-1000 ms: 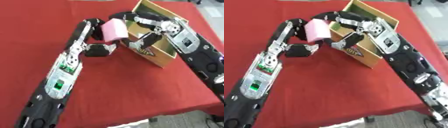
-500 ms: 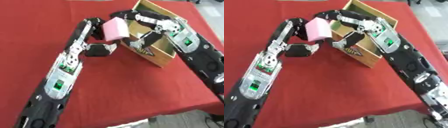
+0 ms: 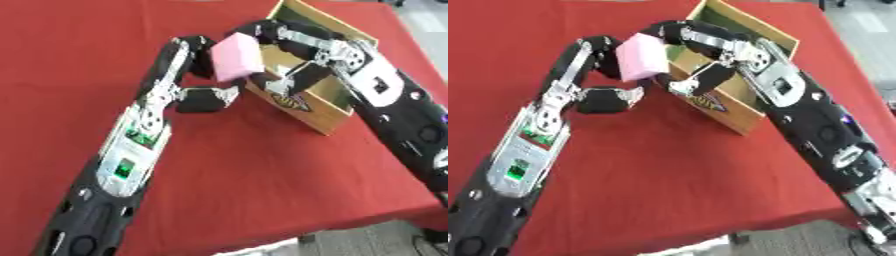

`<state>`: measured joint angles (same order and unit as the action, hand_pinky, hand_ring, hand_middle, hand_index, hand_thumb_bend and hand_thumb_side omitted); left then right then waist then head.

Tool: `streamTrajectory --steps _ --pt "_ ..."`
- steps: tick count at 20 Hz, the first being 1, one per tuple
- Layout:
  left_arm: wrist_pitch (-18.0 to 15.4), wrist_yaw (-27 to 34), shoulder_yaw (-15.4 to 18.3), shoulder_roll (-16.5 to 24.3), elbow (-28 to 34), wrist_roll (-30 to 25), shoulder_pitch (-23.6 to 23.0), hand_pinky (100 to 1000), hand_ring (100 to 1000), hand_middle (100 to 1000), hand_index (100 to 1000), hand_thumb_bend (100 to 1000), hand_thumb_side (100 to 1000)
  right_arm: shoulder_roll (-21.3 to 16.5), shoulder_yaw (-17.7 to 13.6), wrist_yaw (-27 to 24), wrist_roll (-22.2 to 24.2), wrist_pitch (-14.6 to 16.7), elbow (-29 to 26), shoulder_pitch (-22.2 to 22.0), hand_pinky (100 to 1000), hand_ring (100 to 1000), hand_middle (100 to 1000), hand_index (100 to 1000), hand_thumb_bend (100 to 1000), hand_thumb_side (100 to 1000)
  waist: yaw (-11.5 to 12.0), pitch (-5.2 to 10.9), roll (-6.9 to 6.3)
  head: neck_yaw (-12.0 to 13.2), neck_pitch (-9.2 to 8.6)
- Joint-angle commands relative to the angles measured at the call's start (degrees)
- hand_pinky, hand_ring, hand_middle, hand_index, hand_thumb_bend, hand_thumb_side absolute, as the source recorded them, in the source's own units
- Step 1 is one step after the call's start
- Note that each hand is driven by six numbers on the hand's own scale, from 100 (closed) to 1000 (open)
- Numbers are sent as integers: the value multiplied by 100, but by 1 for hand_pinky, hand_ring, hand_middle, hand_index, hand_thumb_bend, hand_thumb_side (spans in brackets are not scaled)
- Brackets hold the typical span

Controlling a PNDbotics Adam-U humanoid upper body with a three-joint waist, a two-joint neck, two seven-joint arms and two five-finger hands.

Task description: Pick up the objects with one hand, pass them to the other hand, and then place them into the box on the other side of the table.

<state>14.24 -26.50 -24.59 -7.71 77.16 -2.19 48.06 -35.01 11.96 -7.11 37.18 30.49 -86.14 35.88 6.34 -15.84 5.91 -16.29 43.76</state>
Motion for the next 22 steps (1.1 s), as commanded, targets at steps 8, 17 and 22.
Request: streamTrajectory --steps 8,17,22 --pt "-72 -468 -43 -65 38 75 83 649 518 442 633 351 100 -90 -215 -311 1479 959 -140 71 791 856 410 515 100 207 -22 88 -9 34 36" --pt "-68 -812 -15 -59 9 343 43 696 598 543 829 722 199 -74 -401 -550 1479 548 -158 52 777 822 363 452 100 204 -31 84 -5 31 36" --pt "-49 -927 -28 -60 -16 507 27 702 606 553 847 814 223 -70 -448 -602 1479 445 -177 41 776 817 357 445 100 205 -31 88 3 37 36"
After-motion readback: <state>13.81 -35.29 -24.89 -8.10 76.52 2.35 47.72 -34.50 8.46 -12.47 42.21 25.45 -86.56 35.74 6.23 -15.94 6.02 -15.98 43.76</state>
